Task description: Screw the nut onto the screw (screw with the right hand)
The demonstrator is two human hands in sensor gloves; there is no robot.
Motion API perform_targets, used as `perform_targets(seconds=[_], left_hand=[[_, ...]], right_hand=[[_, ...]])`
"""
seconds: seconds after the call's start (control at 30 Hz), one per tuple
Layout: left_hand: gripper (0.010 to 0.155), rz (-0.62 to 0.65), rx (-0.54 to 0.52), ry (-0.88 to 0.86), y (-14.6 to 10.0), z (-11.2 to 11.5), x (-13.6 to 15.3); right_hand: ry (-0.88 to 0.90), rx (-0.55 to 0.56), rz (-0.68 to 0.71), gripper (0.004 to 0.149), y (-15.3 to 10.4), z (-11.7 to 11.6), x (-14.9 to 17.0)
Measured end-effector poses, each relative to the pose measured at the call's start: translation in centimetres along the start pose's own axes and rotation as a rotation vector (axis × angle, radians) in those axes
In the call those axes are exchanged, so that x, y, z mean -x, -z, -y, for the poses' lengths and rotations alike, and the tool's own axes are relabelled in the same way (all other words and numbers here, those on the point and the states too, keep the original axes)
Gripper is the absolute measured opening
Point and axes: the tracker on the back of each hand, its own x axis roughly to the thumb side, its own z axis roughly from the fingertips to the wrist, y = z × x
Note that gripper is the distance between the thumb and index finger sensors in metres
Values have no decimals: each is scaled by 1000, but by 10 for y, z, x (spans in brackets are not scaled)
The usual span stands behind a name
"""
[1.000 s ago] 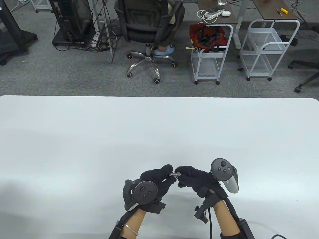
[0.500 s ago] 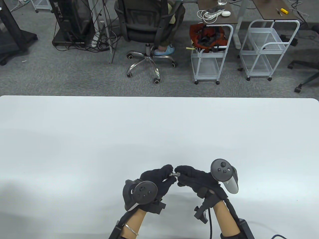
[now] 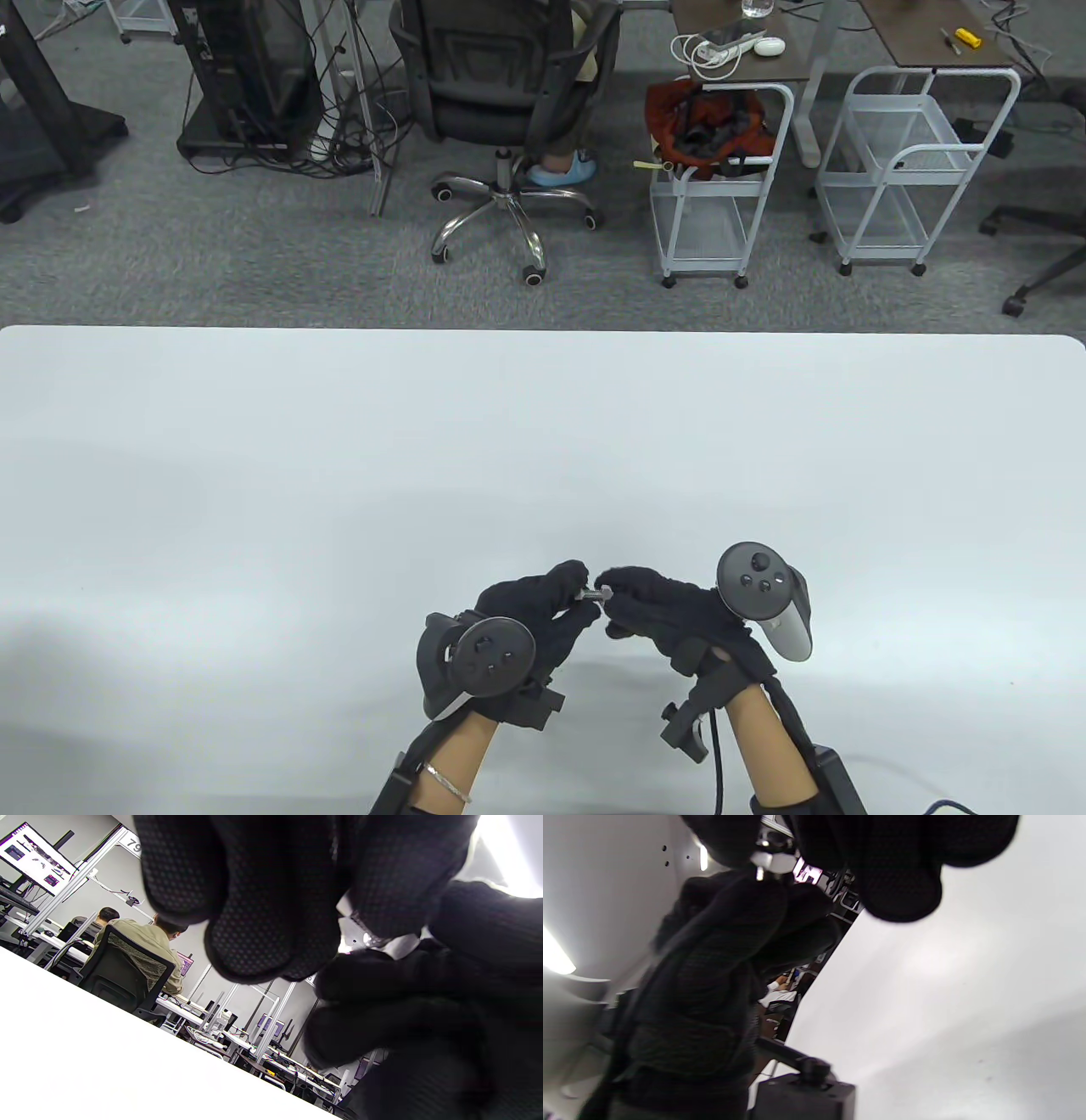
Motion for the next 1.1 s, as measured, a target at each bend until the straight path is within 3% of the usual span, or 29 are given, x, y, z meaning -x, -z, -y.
perform_targets(seconds=[0.13, 0.27, 0.43, 0.57, 0.7, 0.8, 0.9, 1.0, 1.1], left_hand=[[44, 9, -5, 16, 0, -1, -1], [44, 5, -1, 2, 0, 0, -1], [44, 6, -1, 9, 0, 0, -1], [44, 3, 1, -1, 0, 0, -1], [44, 7, -3, 6, 0, 0, -1], [44, 4, 1, -5, 0, 0, -1], [44, 9, 4, 1, 0, 1, -2], [44, 10, 2, -4, 0, 0, -2], [45, 15, 3, -1, 0, 1, -2]], right_hand=[[-81, 22, -38, 46, -2, 3, 0], [-22, 8, 1, 57, -1, 1, -1], [-64, 31, -35, 48, -2, 2, 1], [-9, 8, -21, 55, -1, 0, 0], [-60, 38, -29, 48, -2, 2, 1], [-22, 12, -9, 56, -2, 1, 1], [-10, 2, 1, 53, 0, 0, 0], [-63, 65, -26, 49, -2, 2, 2], [2, 14, 13, 56, -1, 1, 0]])
